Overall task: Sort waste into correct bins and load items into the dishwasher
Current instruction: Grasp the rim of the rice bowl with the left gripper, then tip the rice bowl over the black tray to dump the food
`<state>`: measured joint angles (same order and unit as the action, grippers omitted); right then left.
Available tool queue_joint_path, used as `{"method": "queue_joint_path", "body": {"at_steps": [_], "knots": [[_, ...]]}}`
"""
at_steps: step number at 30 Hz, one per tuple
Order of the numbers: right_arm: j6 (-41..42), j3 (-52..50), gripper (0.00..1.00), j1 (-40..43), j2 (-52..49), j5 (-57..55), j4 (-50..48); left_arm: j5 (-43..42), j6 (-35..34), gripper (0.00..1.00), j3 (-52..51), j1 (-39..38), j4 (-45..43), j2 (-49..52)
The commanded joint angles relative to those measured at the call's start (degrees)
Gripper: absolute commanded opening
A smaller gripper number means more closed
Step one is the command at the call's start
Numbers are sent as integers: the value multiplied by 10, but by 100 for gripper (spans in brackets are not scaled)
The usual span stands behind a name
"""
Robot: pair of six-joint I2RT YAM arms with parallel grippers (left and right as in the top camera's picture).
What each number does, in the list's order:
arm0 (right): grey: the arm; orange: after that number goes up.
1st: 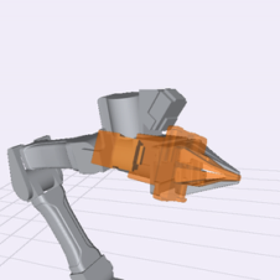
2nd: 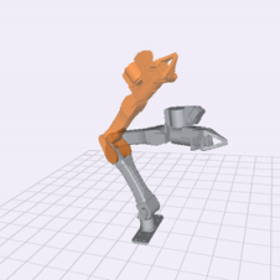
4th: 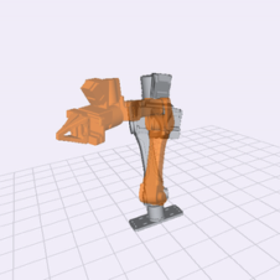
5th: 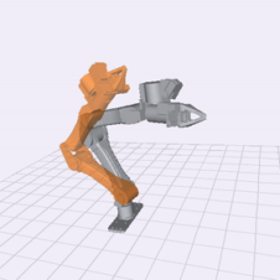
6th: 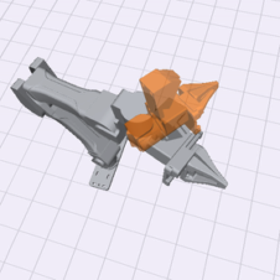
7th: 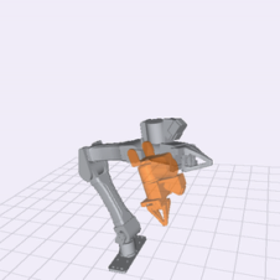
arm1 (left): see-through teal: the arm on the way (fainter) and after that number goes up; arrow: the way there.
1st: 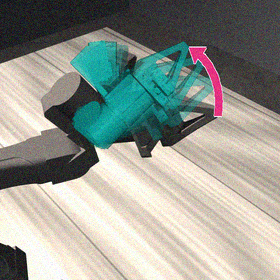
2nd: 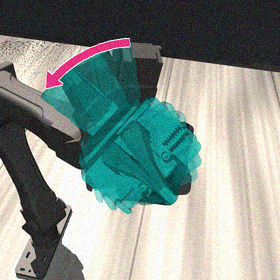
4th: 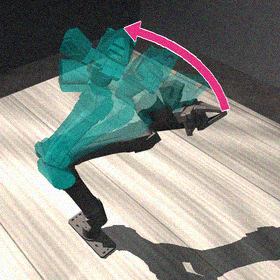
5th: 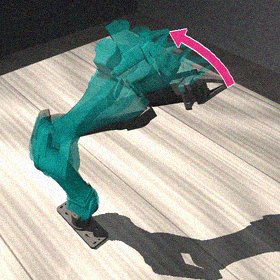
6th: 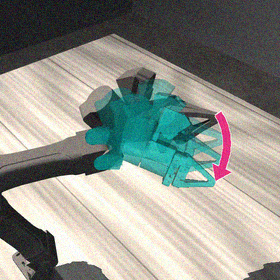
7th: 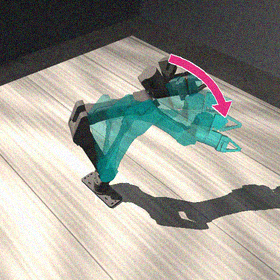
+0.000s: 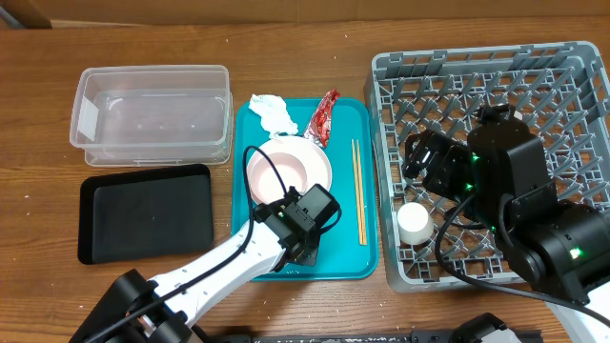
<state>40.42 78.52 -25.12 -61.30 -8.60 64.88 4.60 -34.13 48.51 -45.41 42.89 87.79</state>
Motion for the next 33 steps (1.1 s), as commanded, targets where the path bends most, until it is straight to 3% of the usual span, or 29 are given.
{"method": "queue_joint_path", "body": {"at_steps": [1, 3, 5, 11, 16, 20, 24, 29, 33], "knots": [[-3, 6, 100, 1, 2, -10, -1, 24, -6, 16, -10, -2, -9, 10], [-3, 6, 100, 1, 2, -10, -1, 24, -3, 16, -10, -2, -10, 11], [-3, 6, 100, 1, 2, -10, -1, 24, -1, 4, -10, -2, -10, 11], [-4, 6, 100, 1, 2, -10, -1, -33, -2, 4, 26, 2, 39, -5], [-4, 6, 100, 1, 2, -10, 0, -130, 24, 4, 98, 47, 116, -67], [-4, 6, 100, 1, 2, -10, 0, -170, 66, 4, 110, 141, 143, -151], [-4, 6, 100, 1, 2, -10, 2, -261, 143, 4, 110, 292, 180, -201], [-4, 6, 100, 1, 2, -10, 3, -460, 318, 4, 105, 517, 207, -188], [-4, 6, 100, 1, 2, -10, 4, -600, 435, 4, 98, 647, 210, -141]]}}
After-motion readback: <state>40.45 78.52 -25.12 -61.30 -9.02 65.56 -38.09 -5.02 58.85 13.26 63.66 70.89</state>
